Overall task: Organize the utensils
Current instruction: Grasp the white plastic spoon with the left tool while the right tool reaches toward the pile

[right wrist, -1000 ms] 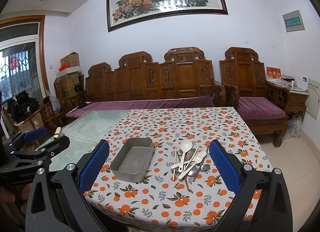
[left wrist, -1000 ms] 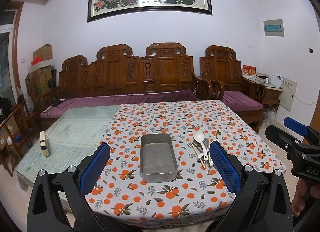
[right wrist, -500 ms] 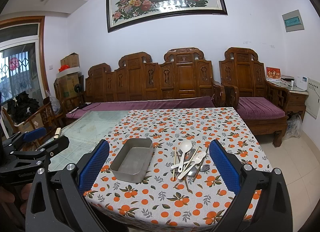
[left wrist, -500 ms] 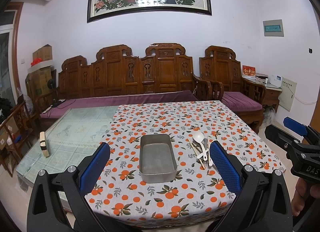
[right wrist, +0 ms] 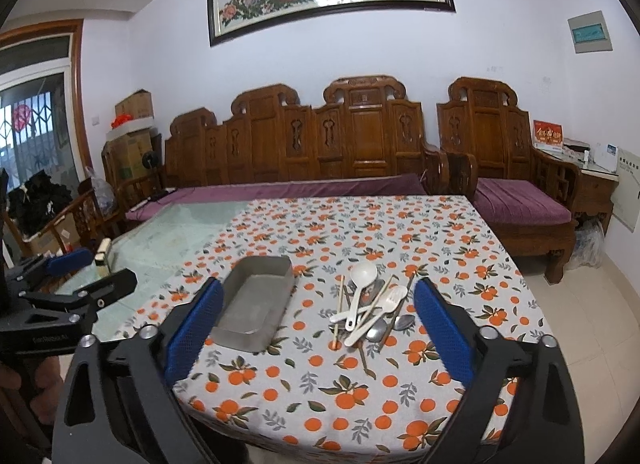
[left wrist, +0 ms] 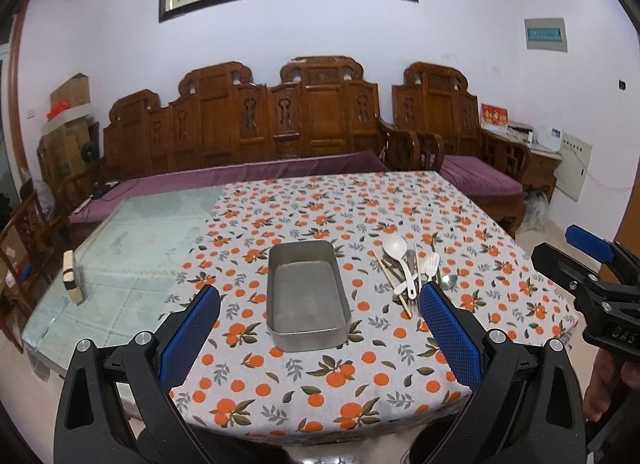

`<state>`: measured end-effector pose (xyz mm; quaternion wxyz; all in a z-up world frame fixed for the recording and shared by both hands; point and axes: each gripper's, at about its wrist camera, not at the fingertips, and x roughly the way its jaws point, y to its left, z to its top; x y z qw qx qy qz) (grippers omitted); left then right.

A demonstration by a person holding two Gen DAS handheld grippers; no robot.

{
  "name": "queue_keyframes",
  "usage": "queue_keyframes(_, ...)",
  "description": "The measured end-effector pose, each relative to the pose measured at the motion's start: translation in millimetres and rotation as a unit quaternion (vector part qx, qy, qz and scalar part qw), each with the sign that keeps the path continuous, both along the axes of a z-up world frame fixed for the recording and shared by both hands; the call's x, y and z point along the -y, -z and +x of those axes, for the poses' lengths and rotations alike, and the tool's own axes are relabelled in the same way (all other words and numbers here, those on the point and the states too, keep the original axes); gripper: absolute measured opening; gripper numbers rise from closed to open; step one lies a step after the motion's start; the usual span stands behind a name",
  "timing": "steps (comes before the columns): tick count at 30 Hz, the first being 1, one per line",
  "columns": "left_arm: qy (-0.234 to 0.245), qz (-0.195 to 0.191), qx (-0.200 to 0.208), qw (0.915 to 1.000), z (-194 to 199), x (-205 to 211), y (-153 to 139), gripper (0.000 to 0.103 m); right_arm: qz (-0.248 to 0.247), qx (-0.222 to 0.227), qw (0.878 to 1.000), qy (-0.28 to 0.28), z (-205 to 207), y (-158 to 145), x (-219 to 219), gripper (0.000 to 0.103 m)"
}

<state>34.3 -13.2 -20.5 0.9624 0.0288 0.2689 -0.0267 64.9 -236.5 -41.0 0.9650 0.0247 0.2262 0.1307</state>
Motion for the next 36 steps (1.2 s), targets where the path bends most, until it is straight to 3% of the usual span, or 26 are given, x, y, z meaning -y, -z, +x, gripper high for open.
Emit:
queue_keyframes(6,0.019,0.007,-0.018,0.9996,28,6,16,0.097,-0.004,-0.024,1.000,0.009,31,23,14,0.084)
queue_keyframes(27,0.076,0.017,-0.083,0.9935,133,37,65,0.097,-0.002,-0.081,0.995,0.060,155,77,66,0.082)
queue_keyframes(36,0.127,0.011,-0.131,0.9832,182,72,111,0.095,-0.011,-0.134,0.988,0.079,210,139,84,0.080)
